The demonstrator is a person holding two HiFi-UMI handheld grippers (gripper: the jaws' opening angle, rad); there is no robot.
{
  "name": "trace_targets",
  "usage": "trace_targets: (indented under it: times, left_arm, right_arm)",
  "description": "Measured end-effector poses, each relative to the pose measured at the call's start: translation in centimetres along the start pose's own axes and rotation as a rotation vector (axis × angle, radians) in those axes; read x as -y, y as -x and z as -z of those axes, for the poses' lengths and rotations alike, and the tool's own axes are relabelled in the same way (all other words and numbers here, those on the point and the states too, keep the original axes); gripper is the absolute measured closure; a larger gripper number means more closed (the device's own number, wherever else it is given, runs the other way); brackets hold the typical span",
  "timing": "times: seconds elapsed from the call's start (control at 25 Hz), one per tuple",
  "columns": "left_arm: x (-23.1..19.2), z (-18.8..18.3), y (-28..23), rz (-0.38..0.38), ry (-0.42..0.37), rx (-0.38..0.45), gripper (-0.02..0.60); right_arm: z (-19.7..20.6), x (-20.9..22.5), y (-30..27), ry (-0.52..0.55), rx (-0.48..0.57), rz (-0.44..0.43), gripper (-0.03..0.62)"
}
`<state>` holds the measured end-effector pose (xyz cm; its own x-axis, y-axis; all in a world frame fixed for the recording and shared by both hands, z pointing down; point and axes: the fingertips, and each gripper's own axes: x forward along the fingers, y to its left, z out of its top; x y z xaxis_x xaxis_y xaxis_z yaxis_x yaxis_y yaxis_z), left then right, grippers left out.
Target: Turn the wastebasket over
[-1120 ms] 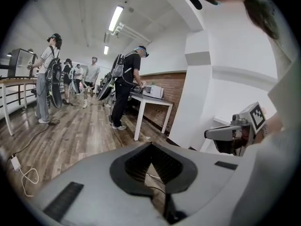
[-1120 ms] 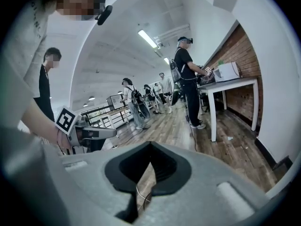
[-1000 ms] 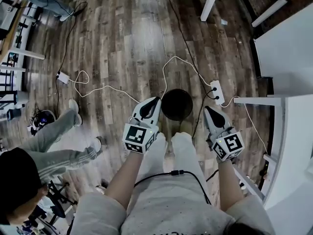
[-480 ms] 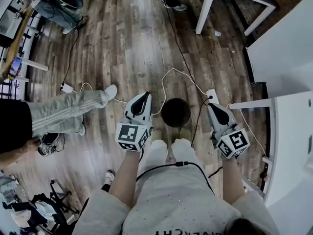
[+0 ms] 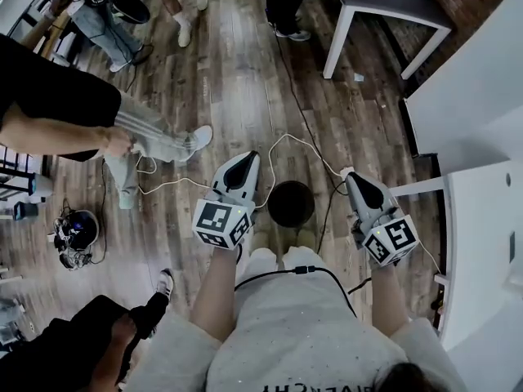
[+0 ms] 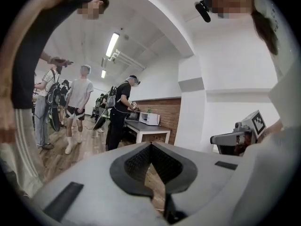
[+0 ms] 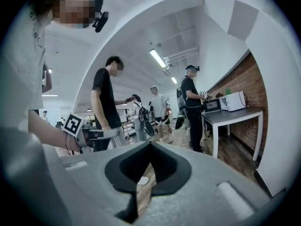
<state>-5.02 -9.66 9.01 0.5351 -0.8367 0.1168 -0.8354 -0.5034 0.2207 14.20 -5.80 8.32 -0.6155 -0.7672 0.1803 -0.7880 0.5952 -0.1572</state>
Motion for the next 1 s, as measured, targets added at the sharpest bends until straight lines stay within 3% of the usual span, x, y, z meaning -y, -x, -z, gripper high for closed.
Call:
trace_targets:
  times: [0.52, 1.0]
  left_arm:
    - [0.7, -2.7, -0.8, 0.000, -0.007, 0.019, 0.583]
    - [1.6, -1.2, -1.6, -0.044, 0.017, 0.004, 0.583]
  right_arm:
    - [-2.9, 0.9, -0.6, 0.020, 0.024, -0.039, 0.595]
    - [-2.3, 2.7, -0.6, 0.026, 0.004, -0.091, 0.595]
